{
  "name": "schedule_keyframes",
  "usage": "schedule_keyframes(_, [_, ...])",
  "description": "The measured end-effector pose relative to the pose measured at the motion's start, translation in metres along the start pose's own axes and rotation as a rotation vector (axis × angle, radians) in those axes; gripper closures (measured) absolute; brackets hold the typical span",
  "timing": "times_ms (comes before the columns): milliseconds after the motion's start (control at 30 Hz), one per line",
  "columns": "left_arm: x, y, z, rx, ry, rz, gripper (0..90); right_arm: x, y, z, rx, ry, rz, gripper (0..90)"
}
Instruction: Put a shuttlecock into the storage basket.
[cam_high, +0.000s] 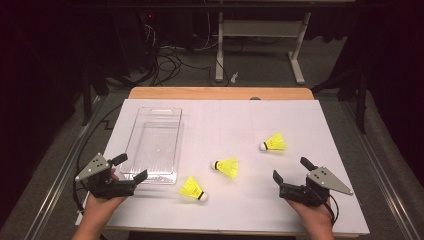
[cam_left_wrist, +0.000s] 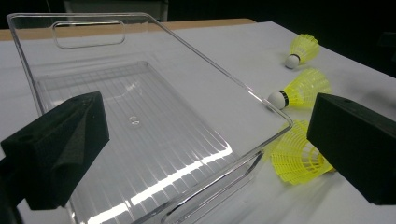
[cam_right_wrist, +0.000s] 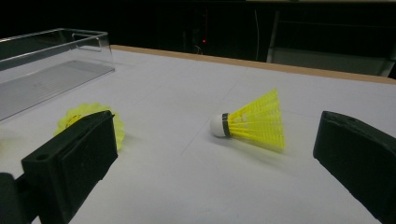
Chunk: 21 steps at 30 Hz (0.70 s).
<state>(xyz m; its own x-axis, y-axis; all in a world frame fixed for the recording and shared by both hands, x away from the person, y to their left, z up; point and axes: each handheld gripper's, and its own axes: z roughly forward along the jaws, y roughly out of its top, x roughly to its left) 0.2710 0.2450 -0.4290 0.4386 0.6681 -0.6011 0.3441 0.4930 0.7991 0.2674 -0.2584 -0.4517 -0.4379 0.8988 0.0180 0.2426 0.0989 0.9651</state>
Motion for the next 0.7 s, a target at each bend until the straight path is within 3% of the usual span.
schedule_keyframes(700, [-0.0013,0.0002,0.0019,0.006,-0.009,0.017,0.2,0.0009,-0.0003,-0.0049,-0.012,-0.008,0.001,0.0])
